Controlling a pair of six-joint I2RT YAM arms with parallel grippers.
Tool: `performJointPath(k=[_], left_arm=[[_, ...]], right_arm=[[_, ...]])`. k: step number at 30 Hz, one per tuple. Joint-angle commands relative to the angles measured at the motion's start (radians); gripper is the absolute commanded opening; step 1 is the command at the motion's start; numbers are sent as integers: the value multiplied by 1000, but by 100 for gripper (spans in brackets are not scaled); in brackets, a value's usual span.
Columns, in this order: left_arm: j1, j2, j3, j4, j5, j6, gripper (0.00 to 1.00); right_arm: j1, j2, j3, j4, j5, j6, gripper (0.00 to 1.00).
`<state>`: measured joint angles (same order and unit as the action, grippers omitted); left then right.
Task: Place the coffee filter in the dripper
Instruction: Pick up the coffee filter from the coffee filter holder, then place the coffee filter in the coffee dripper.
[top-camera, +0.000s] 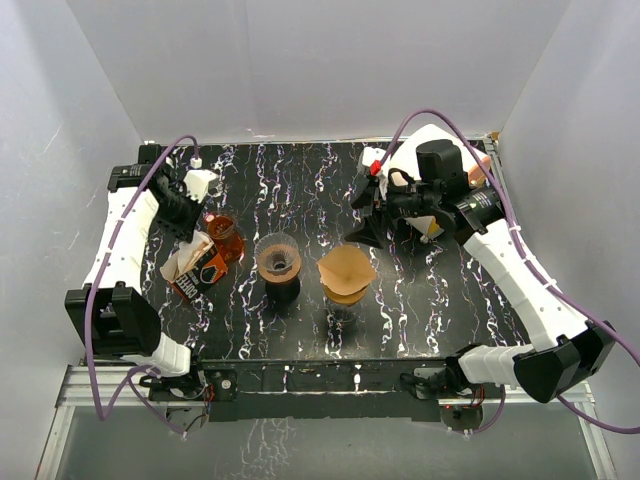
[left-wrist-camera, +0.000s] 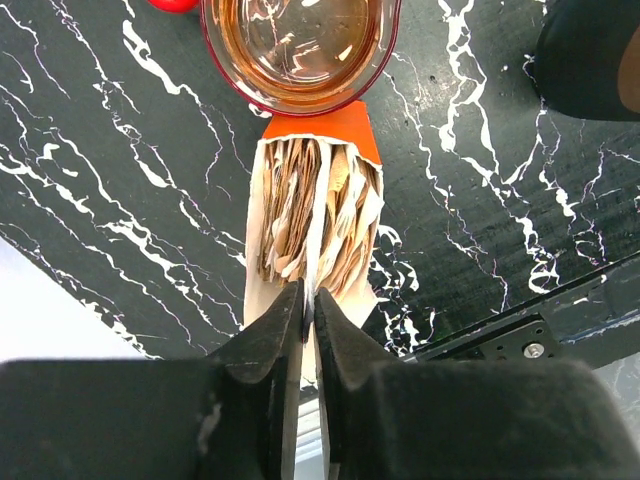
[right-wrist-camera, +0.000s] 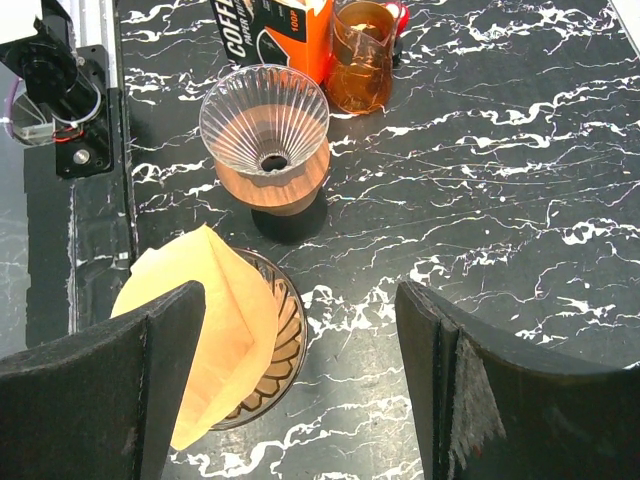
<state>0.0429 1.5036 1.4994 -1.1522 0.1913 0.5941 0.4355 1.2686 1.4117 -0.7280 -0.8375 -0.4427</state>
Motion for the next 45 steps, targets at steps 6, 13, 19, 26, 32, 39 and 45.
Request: performJointPath(k=[6,13,19,26,32,39,45], left_arm=[[4,-30,105,-87,26,46,0],[2,-55,214,-163,28,101,0],[2,-59,314,-252,76,153,0],[0,-62,477,-287,187,159,0],[-39,-11,644,-285,408,100,0],[-219,58,755,-212,443,8,0],[-343,97,764,-162,465,9,0]], right_arm=[[-8,-10,6,47,-17,7,76],[-9,-12,-2,61,-13,18,76],[-9,-15,-3,76,-14,32,76],[-7,39,62,103,-53,55,77],[5,150,172,198,-119,131,80],[38,237,232,349,-148,242,81],[65,263,254,331,-145,214,85]])
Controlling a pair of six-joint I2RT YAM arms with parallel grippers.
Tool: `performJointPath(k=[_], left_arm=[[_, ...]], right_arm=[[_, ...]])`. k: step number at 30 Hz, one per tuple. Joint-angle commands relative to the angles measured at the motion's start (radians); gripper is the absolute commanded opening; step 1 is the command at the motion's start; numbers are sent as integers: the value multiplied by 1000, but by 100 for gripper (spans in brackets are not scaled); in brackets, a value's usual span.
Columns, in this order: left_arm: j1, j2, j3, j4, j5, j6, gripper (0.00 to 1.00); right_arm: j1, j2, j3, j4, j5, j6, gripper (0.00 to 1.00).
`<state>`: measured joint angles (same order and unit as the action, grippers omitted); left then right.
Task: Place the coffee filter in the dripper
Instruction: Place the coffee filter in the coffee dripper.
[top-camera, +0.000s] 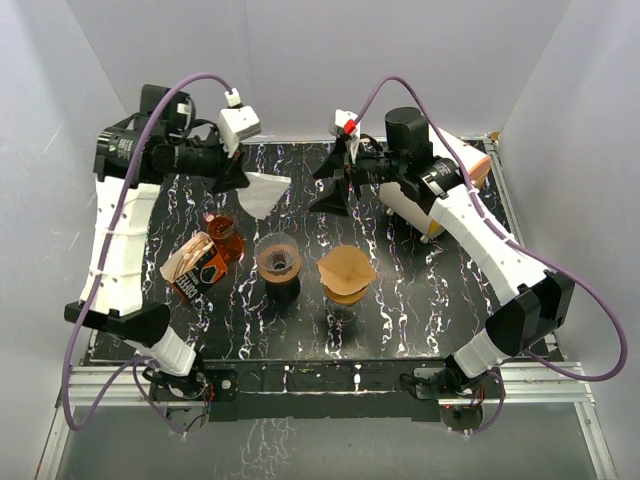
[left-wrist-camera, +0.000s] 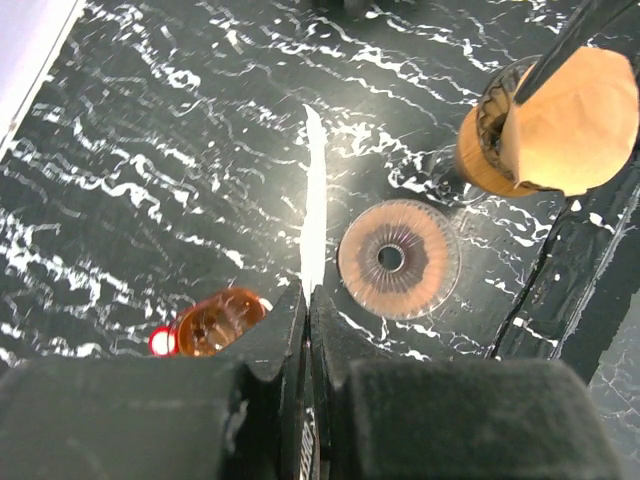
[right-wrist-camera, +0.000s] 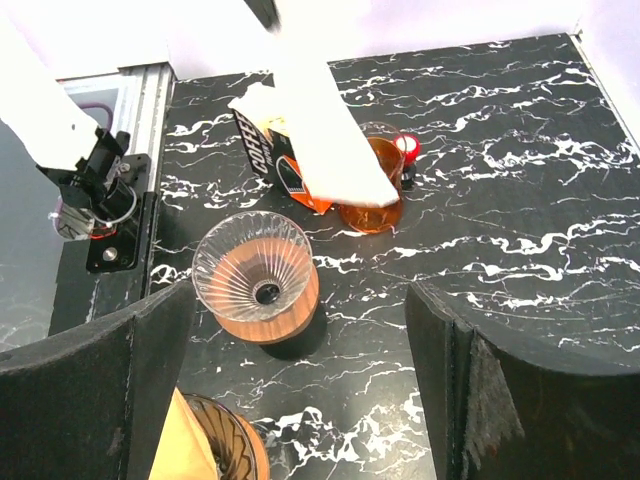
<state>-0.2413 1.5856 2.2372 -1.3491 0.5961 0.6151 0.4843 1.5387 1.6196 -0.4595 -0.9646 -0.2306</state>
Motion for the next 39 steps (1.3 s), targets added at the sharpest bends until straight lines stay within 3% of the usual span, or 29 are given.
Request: performJointPath(k=[1,7,18,25,32,39], left_arm=[[-73,18,23,40,65,-5,0],[-156,37,11,76,72,11,0],[-248,46,-4,83,24,4,0],[-284,53,-17,61,-32,17,0],[-313,55,-21,83,-55,2,0],[-323,53,-23,79,-77,1,0]], right_arm=[[19,-7,42,59,-12,-8,86],[48,-2,39,13,-13,-78,84],[66,27,53,-50,-28,-142,39],[68,2,31,-56,-8,-164,47],[68,5,13,-86,-56,-166,31],[68,-11,-6,-132,-22,-210,27]])
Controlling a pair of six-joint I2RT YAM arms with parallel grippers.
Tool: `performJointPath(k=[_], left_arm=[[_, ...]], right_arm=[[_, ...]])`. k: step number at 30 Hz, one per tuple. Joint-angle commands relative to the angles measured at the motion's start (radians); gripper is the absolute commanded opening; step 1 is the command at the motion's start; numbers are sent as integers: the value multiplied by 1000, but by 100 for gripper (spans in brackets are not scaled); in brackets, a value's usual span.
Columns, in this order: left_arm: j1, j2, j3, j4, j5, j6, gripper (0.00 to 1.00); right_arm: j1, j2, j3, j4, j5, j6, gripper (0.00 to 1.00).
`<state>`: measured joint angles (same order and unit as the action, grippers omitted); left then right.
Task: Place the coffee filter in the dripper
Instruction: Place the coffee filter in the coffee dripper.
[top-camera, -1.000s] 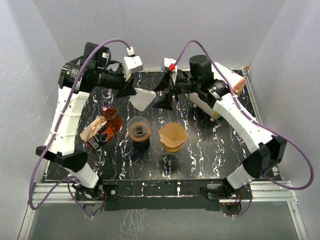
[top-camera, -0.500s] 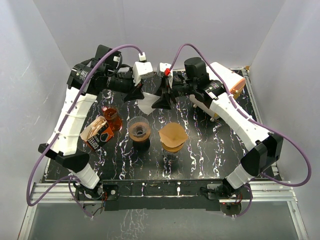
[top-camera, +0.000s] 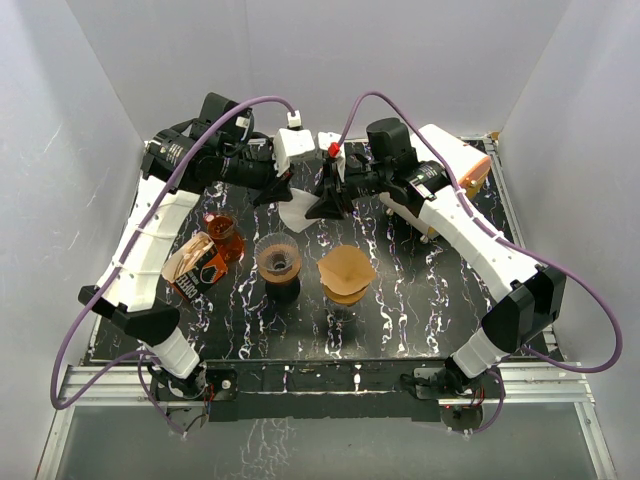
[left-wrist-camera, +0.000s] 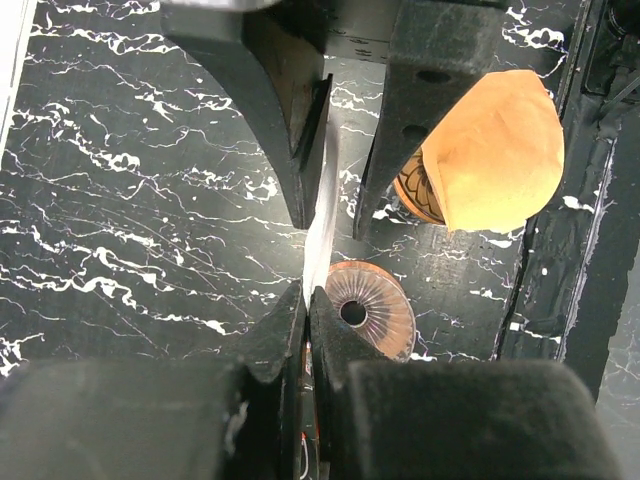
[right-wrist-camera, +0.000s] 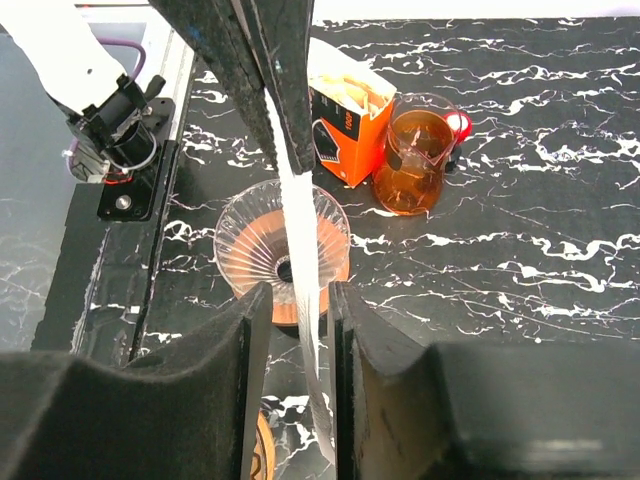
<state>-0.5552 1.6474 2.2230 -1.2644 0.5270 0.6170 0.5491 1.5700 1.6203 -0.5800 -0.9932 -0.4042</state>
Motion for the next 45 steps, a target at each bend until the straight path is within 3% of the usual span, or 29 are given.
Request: performJointPath(k=[1,5,6,9,13,15,22,27,45], left_arm=[[-9,-13,-11,-6,-9,0,0],[-10,-28,-29,2,-9,-7,0],[-10,-35,-37,8,-8,-10,2],[-10,-68,-50,29,6,-9,23],[-10,-150,-108,83,5,4,62],[-10,-180,-142,106,8,11,72],[-10,-115,-80,-31,151,51,80],[-10,-121,-91,-36,227,51,83],[-10,-123,-108,32,260,10,77]], right_arm=[[3,-46,-10,-15,8,-41,24],[3,-55,-18,-28,1,-48,1],[3,-58,-19,-31,-1,-48,0],[3,-83,-24,-39,-4,-48,0],[2,-160,-72,-33,-21,-43,0],[2,-204,-104,-32,-34,-46,0],[2,-235,-111,-118,-62,-109,0],[2,-238,-113,-143,-87,-130,0],[2,-234,-97,-226,-148,-220,0]])
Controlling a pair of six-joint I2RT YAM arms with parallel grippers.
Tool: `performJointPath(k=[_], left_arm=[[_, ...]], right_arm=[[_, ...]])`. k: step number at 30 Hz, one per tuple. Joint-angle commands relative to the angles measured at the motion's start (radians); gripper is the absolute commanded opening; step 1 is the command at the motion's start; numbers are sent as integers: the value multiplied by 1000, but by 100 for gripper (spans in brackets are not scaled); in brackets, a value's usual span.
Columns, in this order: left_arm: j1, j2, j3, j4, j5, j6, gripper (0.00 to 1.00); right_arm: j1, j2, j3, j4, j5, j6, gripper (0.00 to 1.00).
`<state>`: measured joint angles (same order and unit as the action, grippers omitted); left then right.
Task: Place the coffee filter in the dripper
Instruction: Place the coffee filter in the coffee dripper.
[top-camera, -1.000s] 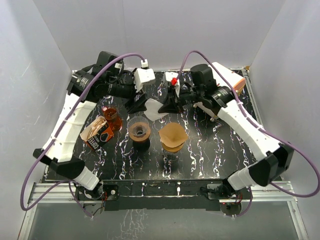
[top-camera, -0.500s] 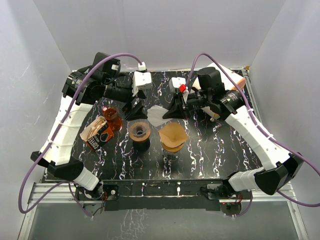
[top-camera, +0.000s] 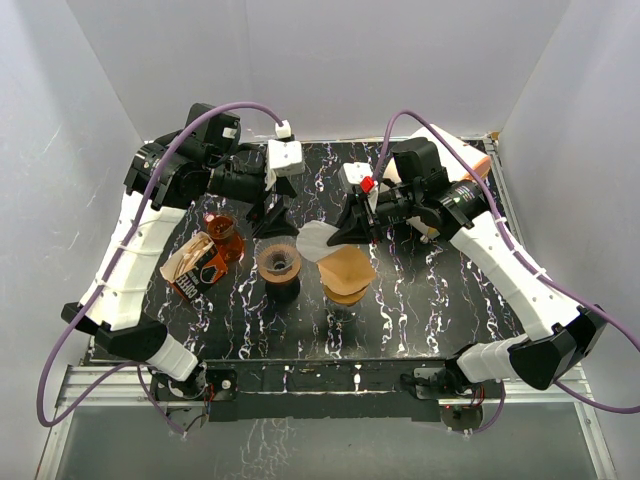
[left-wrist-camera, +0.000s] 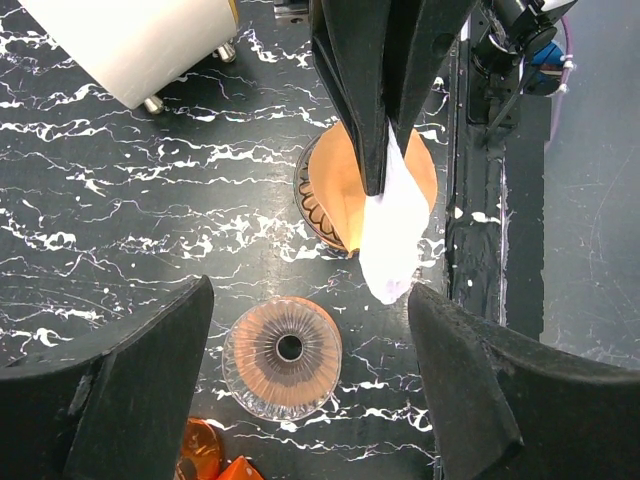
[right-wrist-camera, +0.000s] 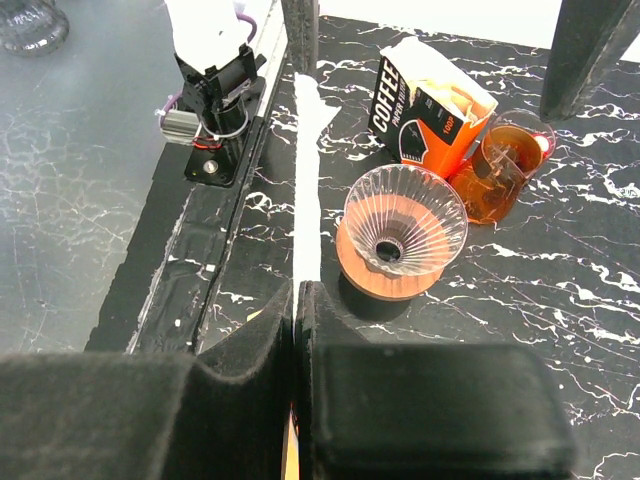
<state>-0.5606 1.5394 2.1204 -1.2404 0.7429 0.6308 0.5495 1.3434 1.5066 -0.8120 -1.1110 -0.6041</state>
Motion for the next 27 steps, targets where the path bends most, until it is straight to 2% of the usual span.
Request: performJointPath(k=[1,13,27], left_arm=[[-5,-15,-6,10,44,-3,76],[-4,-13,-35,20,41,0,74],[-5,-24,-51,47,49,-11,78]], right_arm=[[1,-7,17,6,-34,-20,0],[1,-6,16,18,-52,-5,0],[0,-4,15,65,-44,47,0]])
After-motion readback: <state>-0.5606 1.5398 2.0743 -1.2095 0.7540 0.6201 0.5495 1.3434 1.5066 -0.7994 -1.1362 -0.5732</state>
